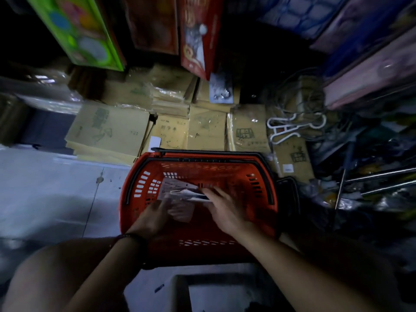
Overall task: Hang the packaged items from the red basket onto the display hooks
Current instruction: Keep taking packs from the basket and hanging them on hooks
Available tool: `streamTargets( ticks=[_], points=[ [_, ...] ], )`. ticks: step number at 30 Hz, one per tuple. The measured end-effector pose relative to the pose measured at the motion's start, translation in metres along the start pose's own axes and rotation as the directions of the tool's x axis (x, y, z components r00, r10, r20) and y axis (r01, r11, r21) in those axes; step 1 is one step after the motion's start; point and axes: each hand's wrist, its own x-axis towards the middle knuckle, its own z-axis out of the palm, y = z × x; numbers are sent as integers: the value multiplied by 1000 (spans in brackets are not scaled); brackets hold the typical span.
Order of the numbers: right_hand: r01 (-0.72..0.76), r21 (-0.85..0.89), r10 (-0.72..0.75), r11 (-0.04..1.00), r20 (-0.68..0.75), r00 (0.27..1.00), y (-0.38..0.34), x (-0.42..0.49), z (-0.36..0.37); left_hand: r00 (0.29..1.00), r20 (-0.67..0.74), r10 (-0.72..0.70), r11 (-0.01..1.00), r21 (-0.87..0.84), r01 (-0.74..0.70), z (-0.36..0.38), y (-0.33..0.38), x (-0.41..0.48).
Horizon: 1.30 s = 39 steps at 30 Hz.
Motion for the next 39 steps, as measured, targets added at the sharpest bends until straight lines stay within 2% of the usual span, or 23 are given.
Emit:
streamTargets(
  ticks=[1, 4, 7, 9, 12, 15, 18, 20, 23, 28, 31, 34, 39],
  points=[
    [46, 37, -44, 998, -60, 997, -6, -4, -14, 999, -3, -42, 996, -75, 41, 6, 22, -21],
    [135, 100, -117, 986, -167, 979, -30, -18, -64, 977, 139, -162, 904, -376, 203, 11, 51, -59],
    [358, 24, -337, 933, -286, 897, -51, -34, -102, 961, 274, -36, 826, -533, 183, 19, 75, -105],
    [483, -63, -471, 874, -359, 806, -65, -41, -125, 913, 385, 133, 752, -639, 160, 16, 93, -137],
    [574, -187, -592, 797, -429, 682, -90, -49, -168, 843, 421, 335, 721, -691, 59, 6, 117, -177],
    [639, -300, -697, 709, -438, 568, -117, -57, -206, 815, 409, 411, 757, -651, -55, 2, 136, -213],
    [680, -366, -768, 636, -392, 507, -141, -58, -237, 787, 359, 502, 790, -561, -248, 10, 157, -249],
    [679, -402, -788, 615, -346, 509, -151, -56, -257, 794, 279, 540, 784, -510, -354, 14, 173, -271],
    [663, -434, -790, 610, -269, 551, -161, -52, -289, 785, 137, 605, 730, -490, -477, 12, 197, -298],
    [641, -394, -744, 659, -212, 634, -203, -56, -352, 707, -8, 707, 627, -457, -631, 7, 226, -334],
    [558, -502, -714, 661, -193, 673, -238, -61, -382, 660, -50, 750, 553, -500, -667, 7, 244, -360],
    [481, -591, -708, 648, -235, 666, -269, -57, -404, 594, -129, 794, 485, -455, -747, 3, 263, -388],
    [466, -612, -728, 639, -283, 625, -308, -51, -447, 468, -169, 868, 402, -316, -860, -7, 296, -437]
  ],
)
